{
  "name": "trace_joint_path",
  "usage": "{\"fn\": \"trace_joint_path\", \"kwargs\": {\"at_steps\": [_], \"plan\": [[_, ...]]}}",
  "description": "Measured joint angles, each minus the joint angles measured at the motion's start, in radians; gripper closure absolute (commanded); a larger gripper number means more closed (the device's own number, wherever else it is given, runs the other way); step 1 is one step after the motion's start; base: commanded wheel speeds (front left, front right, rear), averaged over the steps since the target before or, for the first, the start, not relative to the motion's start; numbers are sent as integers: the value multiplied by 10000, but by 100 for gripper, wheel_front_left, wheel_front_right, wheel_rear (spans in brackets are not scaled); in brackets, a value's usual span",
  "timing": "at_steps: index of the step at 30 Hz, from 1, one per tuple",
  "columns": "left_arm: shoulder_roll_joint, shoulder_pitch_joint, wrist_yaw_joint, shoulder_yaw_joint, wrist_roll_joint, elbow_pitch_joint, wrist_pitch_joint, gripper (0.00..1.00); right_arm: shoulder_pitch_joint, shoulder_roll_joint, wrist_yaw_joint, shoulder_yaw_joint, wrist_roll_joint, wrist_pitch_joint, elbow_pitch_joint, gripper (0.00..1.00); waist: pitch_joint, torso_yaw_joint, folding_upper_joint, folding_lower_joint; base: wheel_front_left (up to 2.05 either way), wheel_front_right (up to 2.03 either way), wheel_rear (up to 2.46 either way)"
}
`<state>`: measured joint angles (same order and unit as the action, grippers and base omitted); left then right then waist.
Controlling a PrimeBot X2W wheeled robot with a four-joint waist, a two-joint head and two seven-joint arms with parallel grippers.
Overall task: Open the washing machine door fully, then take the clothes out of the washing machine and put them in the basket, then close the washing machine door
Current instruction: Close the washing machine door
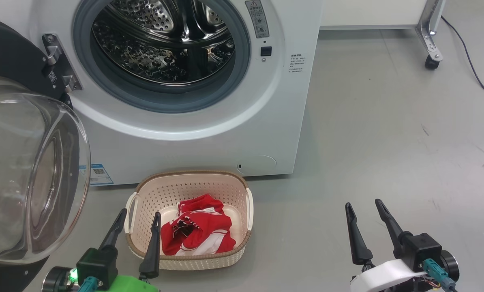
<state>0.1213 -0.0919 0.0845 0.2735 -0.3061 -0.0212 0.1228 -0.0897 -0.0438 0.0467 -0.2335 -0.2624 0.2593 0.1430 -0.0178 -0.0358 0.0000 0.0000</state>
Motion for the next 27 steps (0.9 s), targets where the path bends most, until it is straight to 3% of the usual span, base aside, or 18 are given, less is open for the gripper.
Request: {"fn": "trace_joint_path", "kwargs": {"at_steps": [13,27], "plan": [[-4,-4,42,42,13,-17,0,0,-1,-4,17,194,2,0,0,0,60,-299,0,0,0,0,0],[-27,-2,88,-19,198,-17,2,0,-21,-4,59,247,6,0,-73,0,82,-1404,0,0,0,0,0]]}}
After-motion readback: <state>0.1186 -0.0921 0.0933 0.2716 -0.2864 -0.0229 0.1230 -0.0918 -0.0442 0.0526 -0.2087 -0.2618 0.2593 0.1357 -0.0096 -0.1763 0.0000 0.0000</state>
